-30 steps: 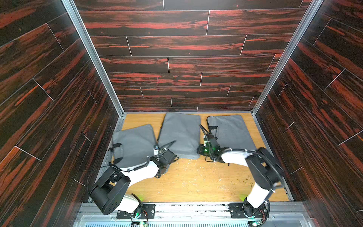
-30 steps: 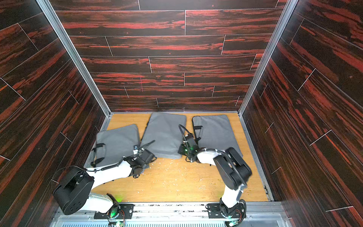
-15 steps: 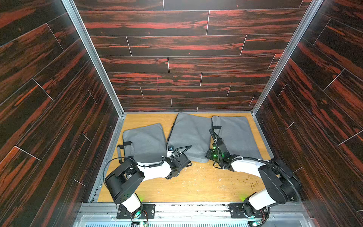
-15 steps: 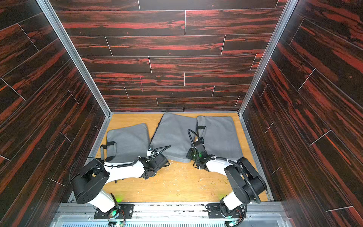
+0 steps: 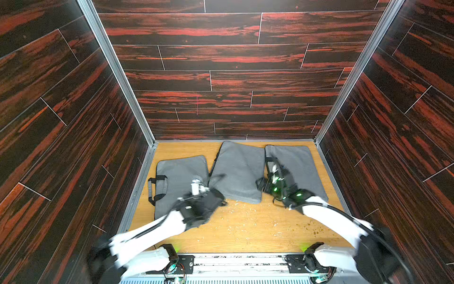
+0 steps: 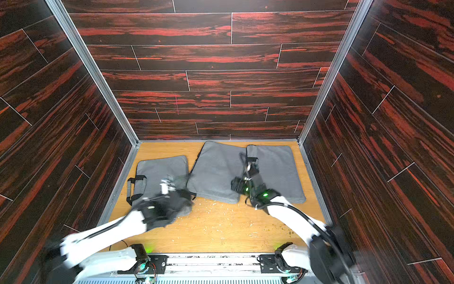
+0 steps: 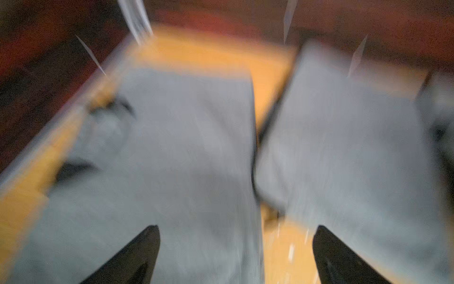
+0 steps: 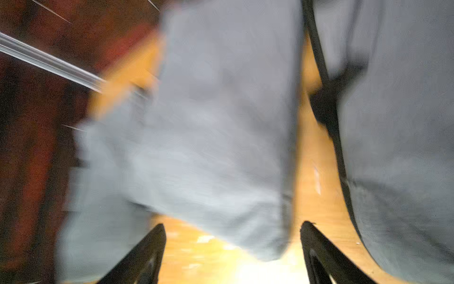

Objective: Put the mouse into the laptop bag
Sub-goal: Move the zippered laptop bag to the center of the board, then reset both arms

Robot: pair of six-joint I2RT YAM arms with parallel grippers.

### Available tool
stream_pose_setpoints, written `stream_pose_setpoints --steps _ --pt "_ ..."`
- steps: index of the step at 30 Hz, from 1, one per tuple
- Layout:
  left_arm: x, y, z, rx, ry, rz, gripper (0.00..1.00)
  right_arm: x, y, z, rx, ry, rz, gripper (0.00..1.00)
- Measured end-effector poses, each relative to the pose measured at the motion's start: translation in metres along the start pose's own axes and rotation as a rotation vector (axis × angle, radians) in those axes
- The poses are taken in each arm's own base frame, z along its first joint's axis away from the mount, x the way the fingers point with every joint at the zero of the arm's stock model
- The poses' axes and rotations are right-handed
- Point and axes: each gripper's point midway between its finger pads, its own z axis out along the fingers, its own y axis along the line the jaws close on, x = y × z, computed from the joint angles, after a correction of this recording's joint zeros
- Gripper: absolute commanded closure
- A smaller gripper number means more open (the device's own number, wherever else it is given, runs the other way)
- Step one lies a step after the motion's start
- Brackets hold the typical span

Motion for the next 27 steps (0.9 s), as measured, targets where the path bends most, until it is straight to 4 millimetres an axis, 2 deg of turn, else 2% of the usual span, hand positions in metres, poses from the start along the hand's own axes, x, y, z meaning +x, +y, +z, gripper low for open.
stream_pose_setpoints --steps 1,2,3,5,7,10,12,13,16,19,20,22,24,27 --pt "-0.018 0.008 -0.005 -0.012 -0.059 -0.034 0.0 -0.013 0.008 -0.013 -0.018 -0.038 0.009 0.13" --pt "-0.037 0.019 -0.011 -0.031 -0.12 -0.072 0.06 -0.026 0.015 -0.028 -0.029 -0.082 0.015 0.13" --pt "-0.053 0.03 -0.016 -0.052 -0.185 -0.102 0.15 -0.04 0.02 -0.042 -0.031 -0.132 0.019 0.12" --pt "-0.07 0.045 -0.019 -0.068 -0.281 -0.118 0.18 -0.061 0.023 -0.059 -0.007 -0.211 0.012 0.12" --pt "-0.067 0.062 -0.01 -0.096 -0.356 -0.112 0.18 -0.074 0.022 -0.063 0.034 -0.258 -0.049 0.13" --pt "-0.045 0.105 0.02 -0.253 -0.366 -0.083 0.15 -0.079 0.007 -0.046 0.149 -0.272 -0.19 0.14" --pt "-0.037 0.135 0.035 -0.38 -0.349 -0.066 0.14 -0.077 -0.013 -0.026 0.245 -0.286 -0.293 0.14" --pt "-0.037 0.149 0.041 -0.445 -0.346 -0.065 0.14 -0.072 -0.03 -0.016 0.297 -0.3 -0.352 0.15" --pt "-0.032 0.177 0.058 -0.582 -0.346 -0.067 0.12 -0.05 -0.096 0.001 0.429 -0.354 -0.496 0.21" --pt "-0.006 0.202 0.078 -0.694 -0.303 -0.031 0.12 -0.018 -0.171 0.003 0.573 -0.405 -0.613 0.21" --pt "0.006 0.209 0.084 -0.722 -0.275 -0.006 0.12 -0.009 -0.189 0.003 0.62 -0.411 -0.656 0.21" --pt "0.021 0.216 0.093 -0.743 -0.244 0.026 0.13 -0.004 -0.206 0.007 0.685 -0.417 -0.72 0.23" --pt "0.027 0.218 0.097 -0.726 -0.252 0.016 0.13 -0.016 -0.204 0.01 0.696 -0.471 -0.752 0.19" --pt "0.027 0.224 0.103 -0.71 -0.29 -0.044 0.14 -0.043 -0.195 0.002 0.685 -0.596 -0.737 0.19"
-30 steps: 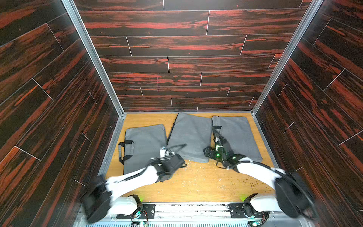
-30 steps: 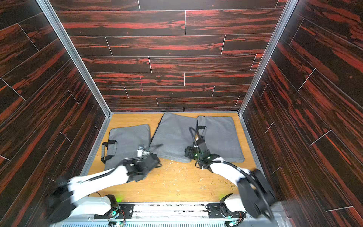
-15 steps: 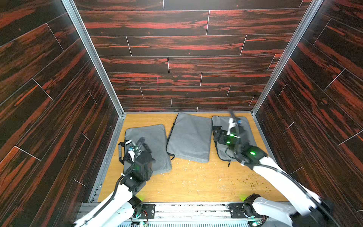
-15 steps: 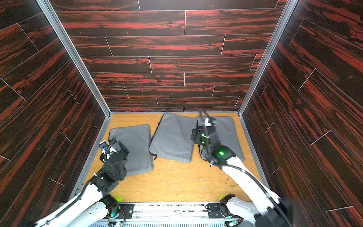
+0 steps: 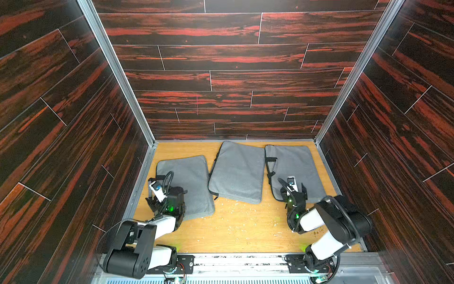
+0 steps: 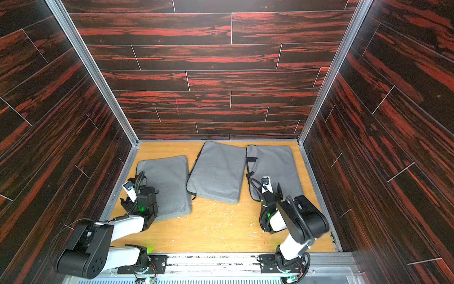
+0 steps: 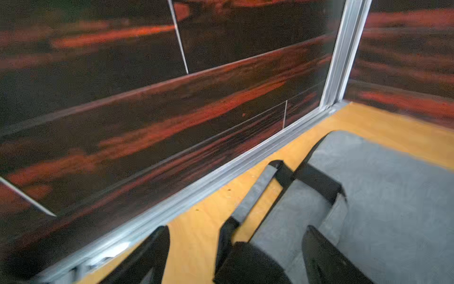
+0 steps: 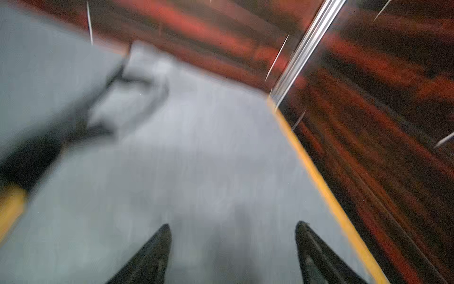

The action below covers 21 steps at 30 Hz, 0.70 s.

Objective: Put the mouse into the laptop bag
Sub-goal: Reset both arms

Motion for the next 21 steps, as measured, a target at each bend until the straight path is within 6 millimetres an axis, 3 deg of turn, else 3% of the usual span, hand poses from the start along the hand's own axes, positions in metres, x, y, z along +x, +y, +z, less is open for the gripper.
stream_pose_setpoints --steps 2,5,6,8,10,13,16,21 --pt "0.003 -0.003 0.007 0.008 -0.001 -0.016 0.14 -0.007 -0.024 0.004 0.042 -0.046 0.099 0.02" --pt "0.003 -0.014 0.009 0.055 0.014 -0.011 0.15 0.005 -0.074 0.0 0.133 -0.054 0.228 0.02" --pt "0.0 -0.019 0.009 0.076 0.014 -0.013 0.16 0.006 -0.08 -0.003 0.144 -0.059 0.254 0.02" --pt "-0.007 -0.032 0.009 0.13 0.008 -0.021 0.19 0.006 -0.08 -0.005 0.125 -0.071 0.294 0.02" --pt "-0.006 -0.048 0.008 0.212 0.018 0.009 0.0 0.001 -0.074 -0.004 0.083 -0.088 0.314 0.02" --pt "0.004 -0.08 0.008 0.362 0.019 0.063 0.0 -0.003 -0.057 -0.001 -0.011 -0.104 0.306 0.02" --pt "0.035 -0.091 0.005 0.434 0.103 0.166 0.0 -0.005 -0.046 0.001 -0.066 -0.109 0.299 0.02" --pt "0.023 -0.103 0.008 0.468 0.085 0.144 0.0 -0.009 -0.043 0.001 -0.089 -0.122 0.299 0.01"
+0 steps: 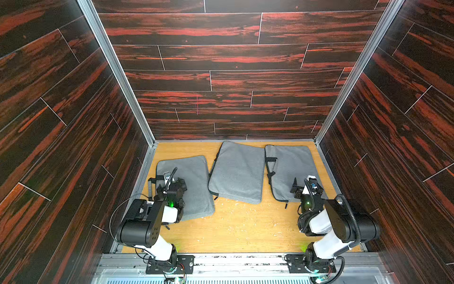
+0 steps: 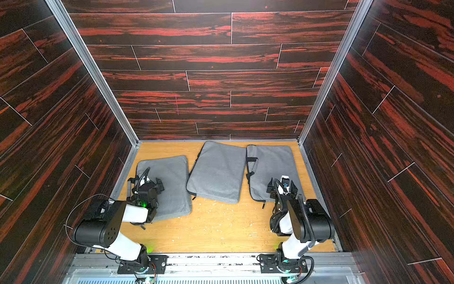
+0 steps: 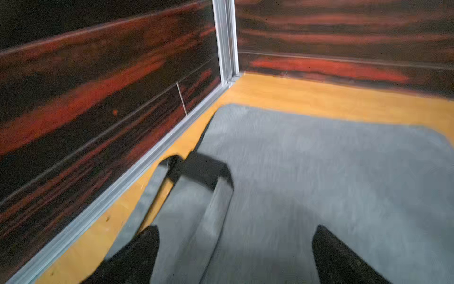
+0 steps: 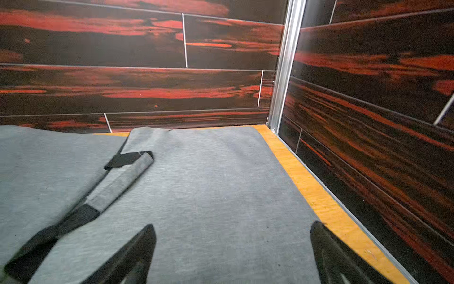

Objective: Put the mouse into the laptop bag
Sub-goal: Reset both arms

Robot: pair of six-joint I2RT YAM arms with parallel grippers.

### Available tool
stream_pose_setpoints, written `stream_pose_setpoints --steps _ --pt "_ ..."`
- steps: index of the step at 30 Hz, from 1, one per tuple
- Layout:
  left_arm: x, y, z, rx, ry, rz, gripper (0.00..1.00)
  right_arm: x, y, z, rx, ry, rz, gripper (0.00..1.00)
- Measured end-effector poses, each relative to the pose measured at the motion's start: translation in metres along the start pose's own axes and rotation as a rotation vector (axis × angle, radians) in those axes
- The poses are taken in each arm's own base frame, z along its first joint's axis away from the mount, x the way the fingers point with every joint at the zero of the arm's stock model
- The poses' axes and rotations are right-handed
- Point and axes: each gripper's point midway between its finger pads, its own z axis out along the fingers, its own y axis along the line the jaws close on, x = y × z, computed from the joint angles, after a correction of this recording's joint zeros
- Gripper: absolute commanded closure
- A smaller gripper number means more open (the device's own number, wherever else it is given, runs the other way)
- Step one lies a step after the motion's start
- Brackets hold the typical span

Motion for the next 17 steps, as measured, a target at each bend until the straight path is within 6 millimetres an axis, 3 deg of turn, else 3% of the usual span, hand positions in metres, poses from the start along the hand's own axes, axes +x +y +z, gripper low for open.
stream_pose_setpoints --steps 5,17 --pt "-0.0064 -0.0028 0.0025 0.013 0.004 -0.005 0.0 0.0003 0.002 0.0 -0.009 0.001 0.0 0.02" --pt "0.0032 -0.0029 0.0024 0.016 0.042 0.016 0.0 -0.0006 0.0033 0.0077 -0.011 0.008 -0.001 0.02"
